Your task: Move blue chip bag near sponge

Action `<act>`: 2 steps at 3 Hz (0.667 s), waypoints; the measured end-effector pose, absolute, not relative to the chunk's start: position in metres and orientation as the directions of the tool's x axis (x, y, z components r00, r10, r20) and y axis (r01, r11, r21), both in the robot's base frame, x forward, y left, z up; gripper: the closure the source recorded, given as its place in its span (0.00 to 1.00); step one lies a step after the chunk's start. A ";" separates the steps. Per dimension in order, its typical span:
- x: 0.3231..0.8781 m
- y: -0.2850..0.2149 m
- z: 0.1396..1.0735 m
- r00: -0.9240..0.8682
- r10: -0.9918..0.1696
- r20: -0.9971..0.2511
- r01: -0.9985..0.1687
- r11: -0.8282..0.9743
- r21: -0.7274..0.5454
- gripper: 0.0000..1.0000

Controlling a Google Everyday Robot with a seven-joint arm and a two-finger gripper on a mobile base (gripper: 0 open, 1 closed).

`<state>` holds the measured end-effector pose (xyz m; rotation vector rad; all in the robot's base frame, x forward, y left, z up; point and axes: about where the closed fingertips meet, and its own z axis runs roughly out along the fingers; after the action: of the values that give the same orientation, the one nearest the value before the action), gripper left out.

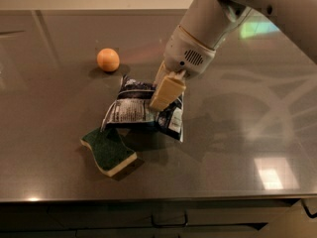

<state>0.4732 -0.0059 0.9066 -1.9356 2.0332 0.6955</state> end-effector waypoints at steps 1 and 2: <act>0.474 -0.003 0.907 -0.084 -0.866 -0.493 -0.987 0.004 0.161 0.12; 0.475 -0.002 0.907 -0.082 -0.864 -0.496 -0.988 0.004 0.156 0.00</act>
Offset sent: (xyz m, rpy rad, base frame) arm 0.0009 0.0020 0.0004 0.0023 -0.0061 -0.0005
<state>0.4751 -0.0015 0.9073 -1.9308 2.0233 0.6870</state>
